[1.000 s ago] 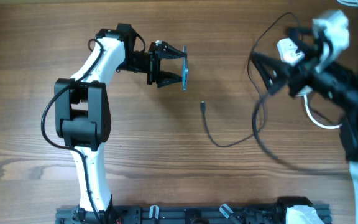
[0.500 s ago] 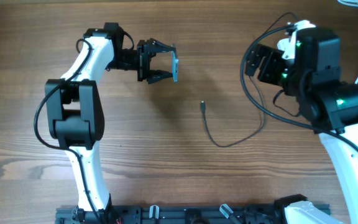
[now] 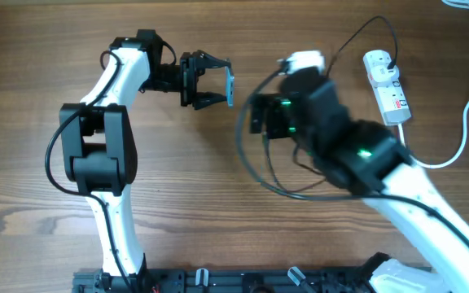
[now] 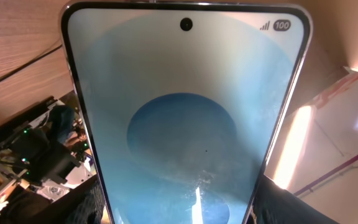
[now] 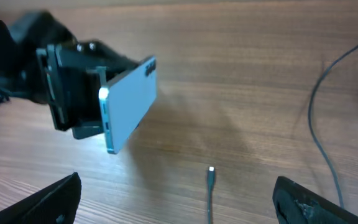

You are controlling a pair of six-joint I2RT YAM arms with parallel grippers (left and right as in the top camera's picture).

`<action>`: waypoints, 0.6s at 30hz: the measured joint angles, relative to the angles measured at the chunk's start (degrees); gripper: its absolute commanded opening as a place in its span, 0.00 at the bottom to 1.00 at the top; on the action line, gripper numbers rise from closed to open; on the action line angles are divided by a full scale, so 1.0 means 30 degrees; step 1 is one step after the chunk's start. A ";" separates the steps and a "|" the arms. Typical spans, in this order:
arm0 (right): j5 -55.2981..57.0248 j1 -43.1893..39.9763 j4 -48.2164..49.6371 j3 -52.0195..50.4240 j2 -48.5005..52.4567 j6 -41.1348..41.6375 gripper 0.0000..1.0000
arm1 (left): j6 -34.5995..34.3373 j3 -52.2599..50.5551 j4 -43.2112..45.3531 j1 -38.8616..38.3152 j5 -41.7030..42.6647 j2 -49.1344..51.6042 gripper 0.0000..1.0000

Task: Plug charger to phone and switch on socket
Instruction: 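Move the right gripper toward the phone held by the left gripper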

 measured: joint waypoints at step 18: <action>0.2426 0.1931 -0.2382 0.6200 0.8327 0.4546 0.83 | -0.0765 0.0000 0.0007 -0.0714 0.0007 0.0000 0.70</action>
